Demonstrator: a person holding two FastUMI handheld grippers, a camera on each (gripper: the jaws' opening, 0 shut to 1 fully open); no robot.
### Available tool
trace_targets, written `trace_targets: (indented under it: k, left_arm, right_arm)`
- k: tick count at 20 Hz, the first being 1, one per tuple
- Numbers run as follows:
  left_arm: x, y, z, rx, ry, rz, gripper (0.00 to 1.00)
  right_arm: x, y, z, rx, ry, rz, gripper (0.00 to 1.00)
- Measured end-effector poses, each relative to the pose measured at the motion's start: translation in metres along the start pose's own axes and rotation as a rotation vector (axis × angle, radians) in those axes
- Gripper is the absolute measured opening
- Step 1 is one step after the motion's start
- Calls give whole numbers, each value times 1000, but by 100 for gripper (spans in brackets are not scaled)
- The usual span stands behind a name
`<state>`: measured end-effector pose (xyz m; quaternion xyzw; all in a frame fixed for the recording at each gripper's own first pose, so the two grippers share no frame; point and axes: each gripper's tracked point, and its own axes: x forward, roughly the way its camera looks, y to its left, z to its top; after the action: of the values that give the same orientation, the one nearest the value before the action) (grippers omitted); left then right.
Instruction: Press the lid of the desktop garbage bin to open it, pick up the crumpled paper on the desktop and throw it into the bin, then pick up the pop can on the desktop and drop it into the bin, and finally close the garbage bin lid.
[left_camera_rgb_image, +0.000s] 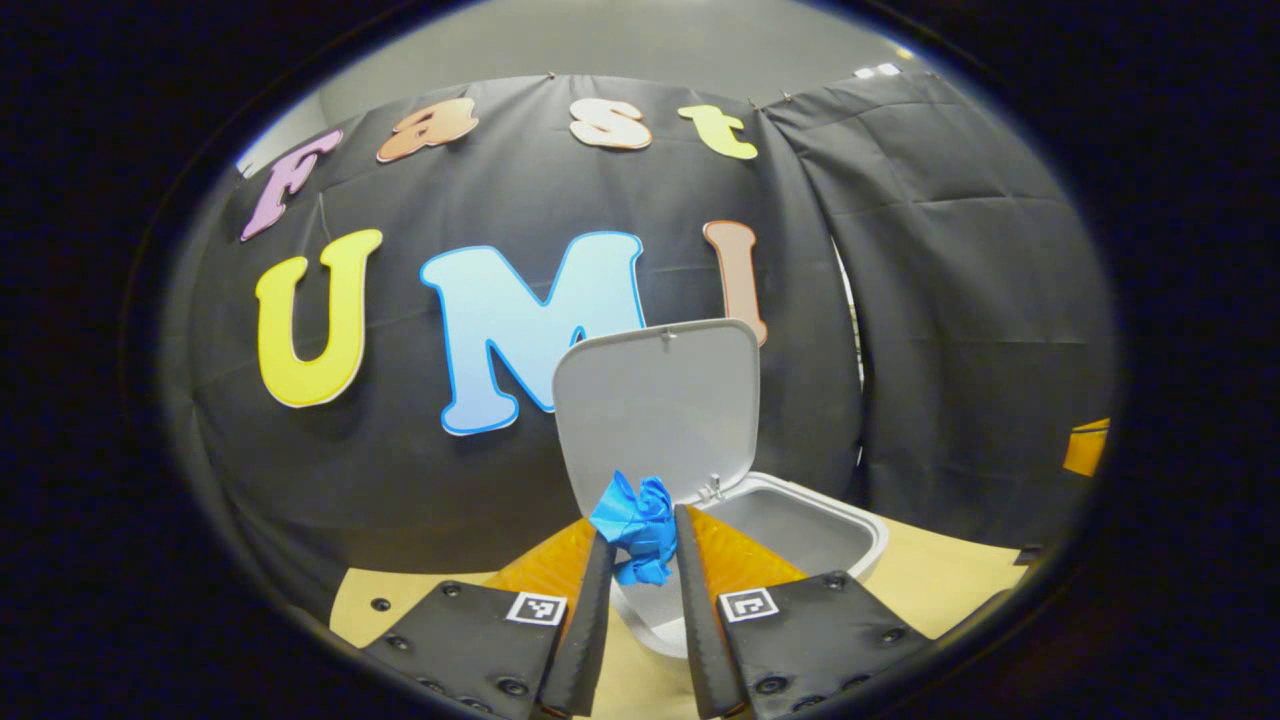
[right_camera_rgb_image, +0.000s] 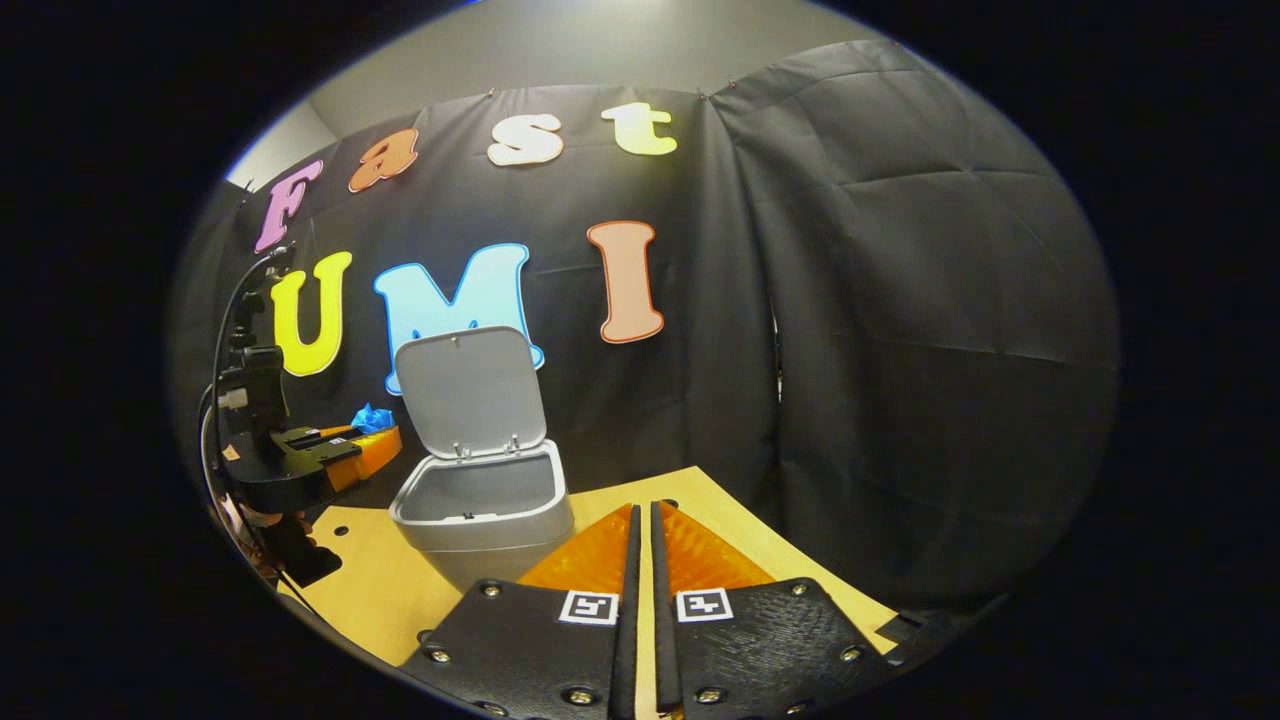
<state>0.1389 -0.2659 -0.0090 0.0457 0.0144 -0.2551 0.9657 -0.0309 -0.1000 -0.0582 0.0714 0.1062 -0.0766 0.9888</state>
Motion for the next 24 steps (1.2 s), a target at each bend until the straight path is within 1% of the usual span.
trace_targets:
  k: [1,4,6,9,11,13,15,16,18,19,20,21,23,24]
  left_arm:
    - [3,0,-1,2,3,5,46]
    - [8,0,-1,-8,3,0,88]
    - [6,1,-3,-16,3,2,80]
    - [0,9,-3,-25,-1,20,88]
    - [-10,21,-4,-31,5,45,94]
    - [-27,38,-4,-46,0,86,94]
    - [-46,60,-5,-55,4,144,94]
    - [-56,72,-6,-60,2,174,87]
    - [-76,93,-9,-63,5,233,87]
    - [-86,105,-11,-61,8,263,80]
    - [-98,115,-12,-62,8,292,80]
    - [-106,124,-12,-66,8,318,87]
    - [-127,141,-15,-74,10,361,87]
    - [-136,147,-17,-77,11,381,94]
  right_arm:
    - [0,-2,-2,2,4,-3,7]
    - [5,-3,-5,3,17,-1,7]
    - [8,0,-6,2,21,7,7]
    - [18,10,-8,-6,29,35,7]
    - [29,24,-13,-13,54,73,7]
    - [38,44,-17,-17,84,131,7]
    - [48,71,-18,-19,105,207,7]
    - [51,86,-18,-17,115,244,7]
    - [56,111,-16,-6,121,306,7]
    - [56,123,-16,0,122,332,7]
    - [56,136,-15,2,125,357,7]
    - [53,147,-19,1,129,382,7]
    - [49,166,-21,-7,134,425,7]
    - [46,174,-22,-15,135,444,7]
